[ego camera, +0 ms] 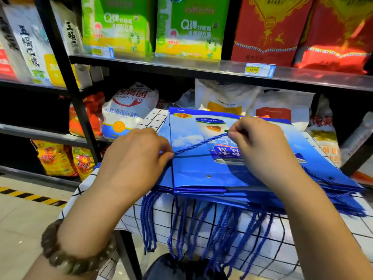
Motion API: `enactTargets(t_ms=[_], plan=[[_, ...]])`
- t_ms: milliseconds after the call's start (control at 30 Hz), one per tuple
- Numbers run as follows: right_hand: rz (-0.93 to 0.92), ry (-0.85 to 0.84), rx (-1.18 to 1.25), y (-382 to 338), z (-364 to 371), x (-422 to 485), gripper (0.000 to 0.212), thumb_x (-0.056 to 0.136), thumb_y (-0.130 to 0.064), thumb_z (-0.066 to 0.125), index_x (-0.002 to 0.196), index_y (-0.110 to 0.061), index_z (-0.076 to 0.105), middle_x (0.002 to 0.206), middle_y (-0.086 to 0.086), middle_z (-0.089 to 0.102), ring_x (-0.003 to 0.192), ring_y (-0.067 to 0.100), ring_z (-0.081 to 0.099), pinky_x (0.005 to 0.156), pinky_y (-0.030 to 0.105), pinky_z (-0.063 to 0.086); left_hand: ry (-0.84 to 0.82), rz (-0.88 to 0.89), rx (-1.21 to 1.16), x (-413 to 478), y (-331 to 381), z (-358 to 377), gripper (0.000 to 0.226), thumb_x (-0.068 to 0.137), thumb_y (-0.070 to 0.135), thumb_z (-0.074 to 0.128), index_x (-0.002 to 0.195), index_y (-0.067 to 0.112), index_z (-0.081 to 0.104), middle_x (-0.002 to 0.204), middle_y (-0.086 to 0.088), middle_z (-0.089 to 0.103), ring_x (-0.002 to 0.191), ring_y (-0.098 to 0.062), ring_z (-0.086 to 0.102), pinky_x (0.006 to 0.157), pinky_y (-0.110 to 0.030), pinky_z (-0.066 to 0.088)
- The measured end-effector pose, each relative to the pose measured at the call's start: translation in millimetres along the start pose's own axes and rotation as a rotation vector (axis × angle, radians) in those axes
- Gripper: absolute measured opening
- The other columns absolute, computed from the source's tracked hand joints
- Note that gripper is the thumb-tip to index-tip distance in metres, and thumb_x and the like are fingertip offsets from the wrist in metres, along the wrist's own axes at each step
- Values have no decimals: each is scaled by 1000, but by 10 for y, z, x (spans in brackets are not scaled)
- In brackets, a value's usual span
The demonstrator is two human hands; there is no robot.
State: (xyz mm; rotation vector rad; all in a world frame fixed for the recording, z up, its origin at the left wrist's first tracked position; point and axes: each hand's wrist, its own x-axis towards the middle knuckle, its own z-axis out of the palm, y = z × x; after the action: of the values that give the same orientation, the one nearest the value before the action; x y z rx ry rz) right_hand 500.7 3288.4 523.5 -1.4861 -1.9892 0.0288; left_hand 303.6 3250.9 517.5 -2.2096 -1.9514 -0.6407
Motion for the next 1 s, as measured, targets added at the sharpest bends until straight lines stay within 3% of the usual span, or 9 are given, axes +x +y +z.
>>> enactTargets(t_ms=[133,233,333,400,633,700,800,900,1000], plan=[[17,113,-5,41,-65,-109,7,87,-18,57,90,-24,58,87,-3,57,85,16,56,73,31,42,83,16,-321,79,176,-111,11,85,32,57,76,28,63,74,9,64,76,-13,59,70,-30,46],[56,23,354,-86,-186,-269,20,83,-19,62,68,-33,60,63,-11,62,62,-2,54,59,8,40,6,-12,-615,148,291,-106,15,81,20,65,66,22,64,61,9,66,60,-6,62,62,-21,49],[151,-165,729,-245,-213,-373,13,78,-16,67,68,-24,69,63,-7,68,50,-4,53,50,6,40,-78,-56,-1016,125,396,-76,19,78,9,67,63,21,65,54,6,65,47,-4,59,47,-14,45],[163,-179,810,-282,-179,-389,11,74,-12,69,68,-22,71,63,-1,70,47,-1,53,46,8,39,-62,-57,-1075,100,453,-32,17,77,7,67,64,19,67,51,7,63,46,-3,57,46,-16,46],[200,-108,843,-270,-88,-366,17,74,-1,68,67,-16,69,60,3,69,42,5,56,44,11,41,-53,-39,-1013,47,480,-17,13,79,10,67,71,19,70,53,12,63,50,1,58,50,-11,44],[247,-125,860,-240,-70,-373,19,77,-1,67,75,-20,65,59,3,69,43,5,56,44,11,41,-75,16,-714,-26,402,-47,11,80,28,63,88,28,70,74,19,66,72,4,61,67,-13,47],[265,-199,824,-200,-79,-359,19,79,-1,64,78,-20,62,67,3,71,49,8,60,45,10,40,-189,55,-305,-198,297,-130,49,70,59,47,115,42,57,112,26,57,103,6,50,87,-20,41],[236,-252,813,-212,-103,-311,14,79,-5,66,68,-13,62,66,5,71,50,8,61,44,10,41,-253,63,-201,-274,276,-156,56,66,67,44,117,45,52,121,27,52,106,5,47,84,-18,38],[150,-293,628,-216,-89,-273,16,75,-19,71,60,-17,65,48,-7,61,44,0,49,45,7,35,-223,32,-208,-260,266,-154,50,68,66,49,111,43,59,110,22,61,93,2,51,72,-14,39]])
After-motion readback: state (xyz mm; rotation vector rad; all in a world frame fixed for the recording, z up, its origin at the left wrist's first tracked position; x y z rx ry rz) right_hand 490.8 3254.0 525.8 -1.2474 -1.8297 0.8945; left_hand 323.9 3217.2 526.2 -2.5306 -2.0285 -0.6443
